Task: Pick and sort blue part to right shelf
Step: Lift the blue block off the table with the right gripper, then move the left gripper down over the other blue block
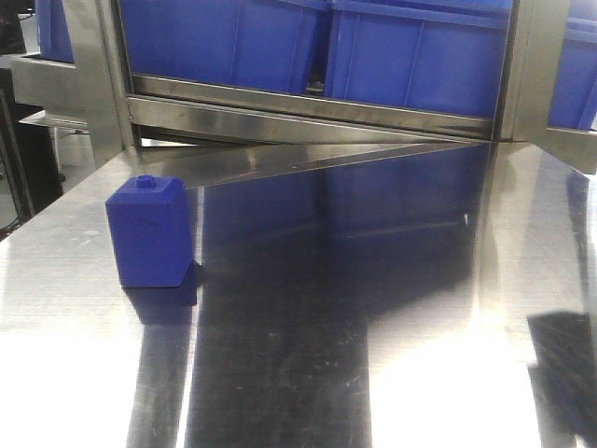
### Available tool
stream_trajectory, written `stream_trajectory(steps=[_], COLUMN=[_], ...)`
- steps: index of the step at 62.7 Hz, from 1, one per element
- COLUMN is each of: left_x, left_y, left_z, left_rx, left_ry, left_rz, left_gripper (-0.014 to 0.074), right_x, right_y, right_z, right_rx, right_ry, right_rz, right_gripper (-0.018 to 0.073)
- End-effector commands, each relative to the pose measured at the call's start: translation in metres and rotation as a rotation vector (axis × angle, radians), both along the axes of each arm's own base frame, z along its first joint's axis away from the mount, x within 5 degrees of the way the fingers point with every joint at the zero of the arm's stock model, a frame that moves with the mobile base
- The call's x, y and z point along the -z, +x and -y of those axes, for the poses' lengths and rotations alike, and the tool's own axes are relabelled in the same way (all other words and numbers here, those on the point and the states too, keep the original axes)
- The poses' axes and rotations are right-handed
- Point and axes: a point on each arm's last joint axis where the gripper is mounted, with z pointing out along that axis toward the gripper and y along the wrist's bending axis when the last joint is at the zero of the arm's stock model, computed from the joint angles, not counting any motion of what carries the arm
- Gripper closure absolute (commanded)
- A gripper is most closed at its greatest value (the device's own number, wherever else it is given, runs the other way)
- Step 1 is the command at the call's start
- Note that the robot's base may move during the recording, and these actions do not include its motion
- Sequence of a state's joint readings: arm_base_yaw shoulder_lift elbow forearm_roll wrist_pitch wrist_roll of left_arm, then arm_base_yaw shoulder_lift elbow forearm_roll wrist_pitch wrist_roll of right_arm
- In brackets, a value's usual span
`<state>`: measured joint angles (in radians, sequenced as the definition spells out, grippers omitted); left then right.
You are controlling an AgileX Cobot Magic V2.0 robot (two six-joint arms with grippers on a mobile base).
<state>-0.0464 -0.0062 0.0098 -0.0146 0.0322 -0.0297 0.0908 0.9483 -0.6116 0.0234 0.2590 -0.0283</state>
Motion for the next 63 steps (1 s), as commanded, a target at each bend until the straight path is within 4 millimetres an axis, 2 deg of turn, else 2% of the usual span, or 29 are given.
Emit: stream_trajectory(steps=[1,18,30,37,63], left_x=[-0.002,-0.002,-0.002,-0.002,-0.002], left_y=[-0.001,-0.001,-0.001,-0.001,-0.001], left_z=[0.000,0.000,0.000,0.000,0.000], left_rx=[0.007,0.007,0.007,0.007,0.007], left_ry=[-0.019,-0.019,-0.019,-0.019,-0.019], left_rz=[0.082,0.082,0.082,0.082,0.082], left_gripper=[0.0473,0.0473,0.0473,0.0473,0.0473], right_x=[-0.026,-0.029,-0.028,-0.030,-0.030], right_y=[-0.016,-0.088,-0.121,-0.129,-0.130], right_z=[0.003,0.009,0.012,0.012,0.012], right_rx=[0.010,0.009,0.007,0.007,0.007], right_ry=[0.017,0.033,0.040,0.042,0.042], right_rz=[0.281,0.462,0.534,0.566,0.565], right_gripper=[0.0187,0.0187,0.0187,0.0187,0.0187])
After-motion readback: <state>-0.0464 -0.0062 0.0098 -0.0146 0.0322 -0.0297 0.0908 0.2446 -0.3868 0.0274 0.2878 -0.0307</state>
